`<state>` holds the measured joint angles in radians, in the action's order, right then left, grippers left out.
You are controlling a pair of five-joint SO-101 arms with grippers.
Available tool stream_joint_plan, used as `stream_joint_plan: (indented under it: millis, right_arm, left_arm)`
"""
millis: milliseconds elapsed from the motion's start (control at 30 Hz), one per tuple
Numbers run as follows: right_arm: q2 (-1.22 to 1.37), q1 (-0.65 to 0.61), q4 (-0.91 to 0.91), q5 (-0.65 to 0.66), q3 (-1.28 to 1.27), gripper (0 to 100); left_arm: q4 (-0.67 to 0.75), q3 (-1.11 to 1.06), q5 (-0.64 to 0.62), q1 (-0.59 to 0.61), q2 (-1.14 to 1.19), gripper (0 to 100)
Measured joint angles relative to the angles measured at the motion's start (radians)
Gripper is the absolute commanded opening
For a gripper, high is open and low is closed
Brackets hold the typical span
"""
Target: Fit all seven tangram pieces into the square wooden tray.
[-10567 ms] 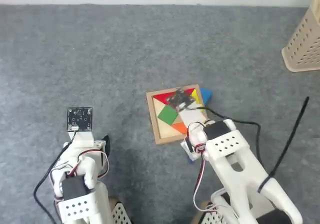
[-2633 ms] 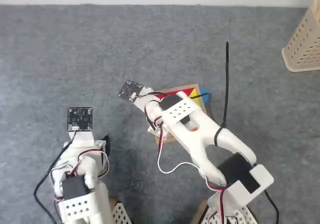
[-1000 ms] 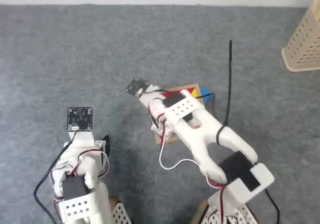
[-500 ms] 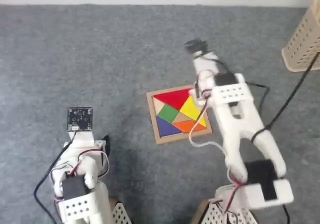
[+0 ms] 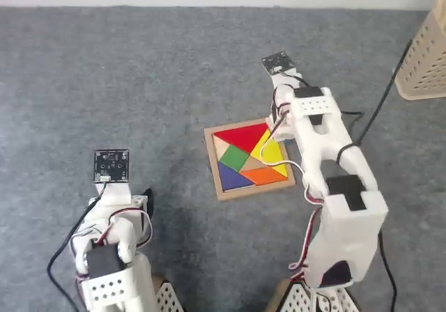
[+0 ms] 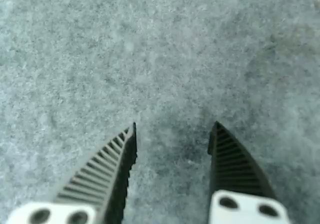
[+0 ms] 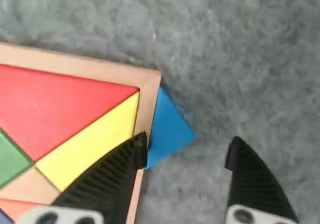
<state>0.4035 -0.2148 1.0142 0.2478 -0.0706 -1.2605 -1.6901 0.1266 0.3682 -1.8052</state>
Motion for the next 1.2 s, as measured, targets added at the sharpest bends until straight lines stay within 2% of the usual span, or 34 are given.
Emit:
stream_joint_plan:
  millis: [300, 567, 800, 1200]
  right_arm:
    - [0.115, 0.023, -0.006, 0.0, 0.12, 27.8]
    - [0.138, 0.06, 0.009, -0.002, 0.127, 27.7]
    - [0.138, 0.086, 0.035, -0.002, 0.13, 18.4]
    - [0.138, 0.107, 0.043, -0.002, 0.141, 18.4]
  left_arm:
    - [0.0, 0.0, 0.0, 0.0, 0.0, 23]
    - [0.0, 0.0, 0.0, 0.0, 0.0, 23]
    - [0.0, 0.0, 0.0, 0.0, 0.0, 23]
    - [0.0, 0.0, 0.0, 0.0, 0.0, 23]
